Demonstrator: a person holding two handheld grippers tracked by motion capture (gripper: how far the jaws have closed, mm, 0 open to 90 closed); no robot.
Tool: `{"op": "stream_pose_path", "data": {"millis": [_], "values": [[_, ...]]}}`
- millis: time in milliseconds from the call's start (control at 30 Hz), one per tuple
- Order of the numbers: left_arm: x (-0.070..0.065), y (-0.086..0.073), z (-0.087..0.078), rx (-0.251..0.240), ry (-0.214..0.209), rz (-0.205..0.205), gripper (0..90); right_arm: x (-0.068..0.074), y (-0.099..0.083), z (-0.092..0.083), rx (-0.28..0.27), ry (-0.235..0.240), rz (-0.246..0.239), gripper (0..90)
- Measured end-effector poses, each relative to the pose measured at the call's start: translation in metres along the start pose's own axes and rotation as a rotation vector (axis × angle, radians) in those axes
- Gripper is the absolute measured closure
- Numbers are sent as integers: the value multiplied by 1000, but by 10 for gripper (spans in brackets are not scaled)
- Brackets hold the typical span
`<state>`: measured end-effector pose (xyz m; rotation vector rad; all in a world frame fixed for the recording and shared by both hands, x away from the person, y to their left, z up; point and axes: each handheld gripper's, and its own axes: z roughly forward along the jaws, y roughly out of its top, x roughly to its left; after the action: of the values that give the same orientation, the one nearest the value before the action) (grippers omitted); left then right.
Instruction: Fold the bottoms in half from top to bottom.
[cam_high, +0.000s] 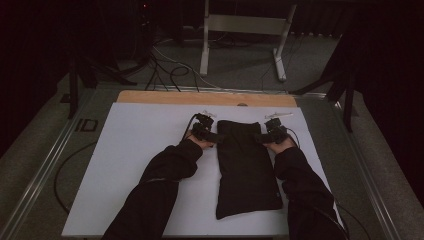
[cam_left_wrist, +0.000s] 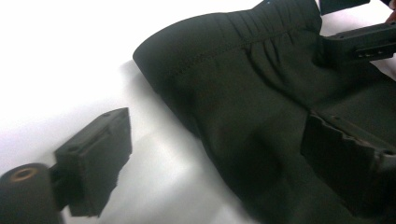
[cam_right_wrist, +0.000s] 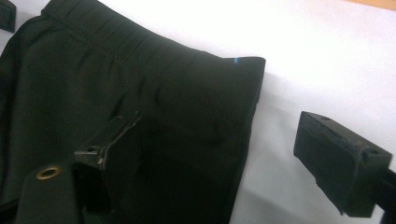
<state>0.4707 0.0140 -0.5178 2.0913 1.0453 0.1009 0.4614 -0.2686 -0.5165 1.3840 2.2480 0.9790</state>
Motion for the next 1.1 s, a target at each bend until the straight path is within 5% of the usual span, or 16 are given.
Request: {"op": "stream_pose_path", "data": {"millis": [333, 533, 667, 867, 900, 1100], "values": [[2, -1, 8, -18, 24, -40, 258, -6, -1, 9, 24, -7, 1, 213], [-2, 0, 10, -5, 3, -22, 458, -6, 0, 11, 26, -20, -18, 241], [-3, 0, 10, -2, 27, -12, 574, -3, 1, 11, 17, 6, -39, 396], [-3, 1, 10, 2, 29, -12, 650, -1, 1, 11, 12, 22, -39, 494], [-3, 1, 11, 3, 30, -12, 694, -2, 2, 10, 16, 51, -33, 576], [-2, 0, 11, 11, 1, -25, 780, 1, 4, 10, 30, 85, -21, 753]]}}
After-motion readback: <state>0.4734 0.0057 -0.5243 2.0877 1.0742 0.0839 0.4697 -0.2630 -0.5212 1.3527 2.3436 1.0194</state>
